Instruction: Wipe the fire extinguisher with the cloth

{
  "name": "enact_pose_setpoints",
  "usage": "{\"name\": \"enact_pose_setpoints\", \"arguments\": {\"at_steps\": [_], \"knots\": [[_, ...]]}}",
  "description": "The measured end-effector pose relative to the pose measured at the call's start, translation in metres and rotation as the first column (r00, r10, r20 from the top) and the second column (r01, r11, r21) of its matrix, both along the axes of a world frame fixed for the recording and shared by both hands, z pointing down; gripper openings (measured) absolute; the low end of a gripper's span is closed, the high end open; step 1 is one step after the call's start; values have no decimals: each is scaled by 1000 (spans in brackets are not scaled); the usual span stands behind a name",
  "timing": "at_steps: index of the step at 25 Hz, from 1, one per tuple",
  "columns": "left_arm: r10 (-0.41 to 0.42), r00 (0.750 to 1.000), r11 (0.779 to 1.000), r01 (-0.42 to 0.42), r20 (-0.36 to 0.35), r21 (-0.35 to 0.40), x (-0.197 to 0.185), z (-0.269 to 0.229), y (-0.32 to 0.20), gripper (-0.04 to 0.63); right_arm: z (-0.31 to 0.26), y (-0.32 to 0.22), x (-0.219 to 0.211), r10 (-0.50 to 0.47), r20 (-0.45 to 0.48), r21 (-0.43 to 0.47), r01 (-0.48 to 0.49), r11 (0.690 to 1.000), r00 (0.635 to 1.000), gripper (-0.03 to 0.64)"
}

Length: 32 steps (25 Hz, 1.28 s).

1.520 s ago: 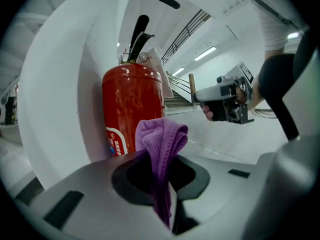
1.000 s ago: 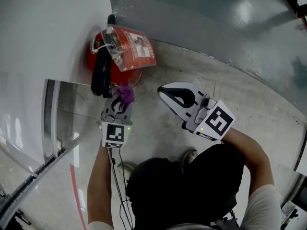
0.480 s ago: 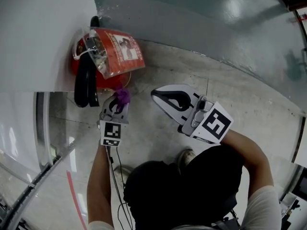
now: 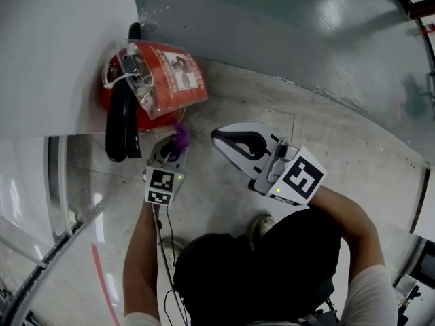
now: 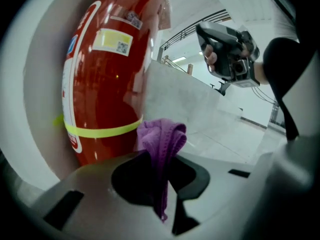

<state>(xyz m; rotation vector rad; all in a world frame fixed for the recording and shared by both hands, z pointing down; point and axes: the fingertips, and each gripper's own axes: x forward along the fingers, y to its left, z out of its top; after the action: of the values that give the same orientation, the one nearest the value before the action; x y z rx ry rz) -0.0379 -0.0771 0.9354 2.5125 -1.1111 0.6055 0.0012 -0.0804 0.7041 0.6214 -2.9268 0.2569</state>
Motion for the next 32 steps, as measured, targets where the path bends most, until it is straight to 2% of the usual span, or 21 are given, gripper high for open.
{"name": "enact_pose_setpoints", "arguments": {"at_steps": [3,6,10,13,17,22,26,30,32], "knots": [[-5,999,1000,5,-39,-20,7,-4,6,55,2,-2,-1,5,4,0,-5,1000,1000,12],[-71,995,996,75,-75,53,2,-34,2,55,5,-5,4,27,1,-6,-27,1000,1000,12],[-144,984,972,161,-108,172,-5,-91,-3,55,2,-12,9,70,28,-7,-69,998,997,12],[-187,970,955,217,-157,201,-6,-127,-6,55,-3,-18,12,114,61,-17,-113,993,992,12],[-195,965,946,232,-174,225,-2,-160,-1,55,-7,-20,15,175,93,-37,-172,984,980,12],[-229,959,943,262,-169,205,-2,-188,13,55,-17,-19,24,259,104,-54,-255,966,960,12],[-236,962,949,258,-137,181,-1,-215,28,55,-32,-7,26,292,79,-70,-287,955,953,12],[-272,954,950,288,-128,125,-4,-257,42,55,-68,7,21,296,66,-97,-289,952,953,12],[-292,946,943,309,-142,121,-5,-288,46,55,-96,8,20,311,69,-103,-303,947,948,12]]}}
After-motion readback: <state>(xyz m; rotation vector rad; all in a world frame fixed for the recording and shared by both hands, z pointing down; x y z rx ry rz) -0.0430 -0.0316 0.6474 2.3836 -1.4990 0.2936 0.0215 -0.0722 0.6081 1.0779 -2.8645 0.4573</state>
